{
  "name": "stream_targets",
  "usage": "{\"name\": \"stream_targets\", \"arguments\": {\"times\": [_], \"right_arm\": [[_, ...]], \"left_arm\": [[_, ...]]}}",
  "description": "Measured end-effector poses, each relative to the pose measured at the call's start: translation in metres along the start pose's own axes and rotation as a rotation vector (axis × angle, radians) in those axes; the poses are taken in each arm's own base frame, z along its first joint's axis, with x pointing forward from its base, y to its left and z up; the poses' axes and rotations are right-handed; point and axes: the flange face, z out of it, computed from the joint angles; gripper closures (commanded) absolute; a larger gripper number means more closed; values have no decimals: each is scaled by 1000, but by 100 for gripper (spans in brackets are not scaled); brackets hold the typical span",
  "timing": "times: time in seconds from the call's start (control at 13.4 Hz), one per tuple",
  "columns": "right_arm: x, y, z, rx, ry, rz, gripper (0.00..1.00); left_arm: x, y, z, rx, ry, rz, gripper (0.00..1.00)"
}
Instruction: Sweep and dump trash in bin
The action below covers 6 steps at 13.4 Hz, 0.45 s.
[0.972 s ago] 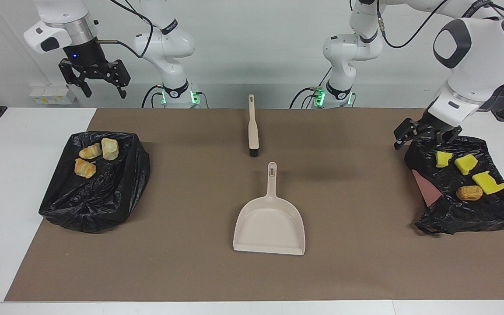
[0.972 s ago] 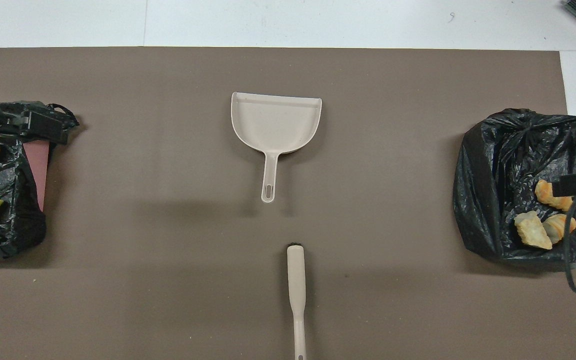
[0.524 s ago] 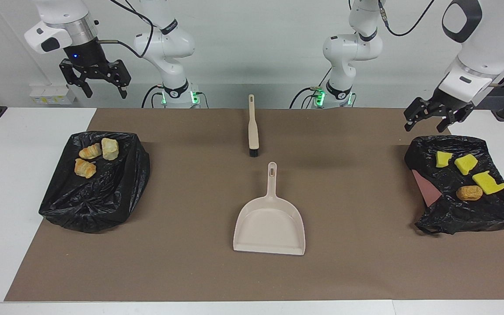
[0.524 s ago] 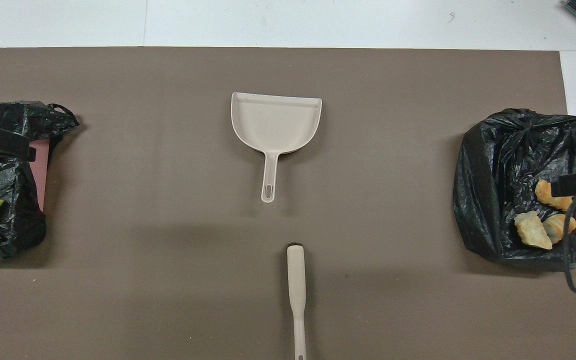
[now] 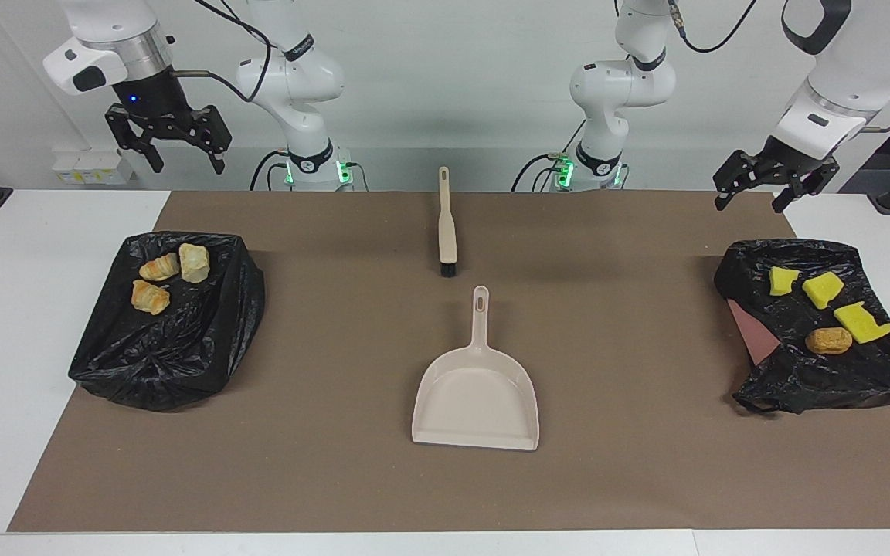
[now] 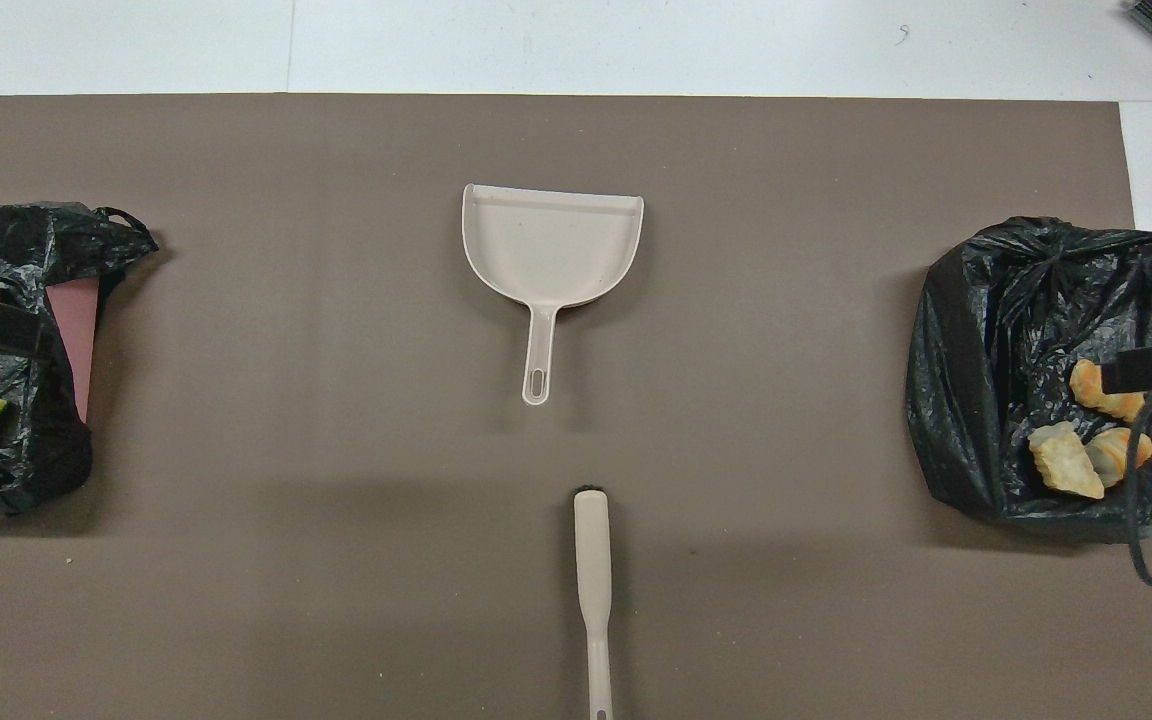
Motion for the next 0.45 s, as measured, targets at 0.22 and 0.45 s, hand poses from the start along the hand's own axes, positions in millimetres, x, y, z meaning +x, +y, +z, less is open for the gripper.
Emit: {"name": "stream_targets", "arguments": {"times": [0.22, 0.45], "right_arm": [[0, 0, 0, 0, 0, 0, 0], [0, 0, 0, 0, -1, 0, 0]], "left_arm": [[-1, 1, 0, 0, -1, 2, 0], [-1, 1, 0, 0, -1, 6, 0]]}}
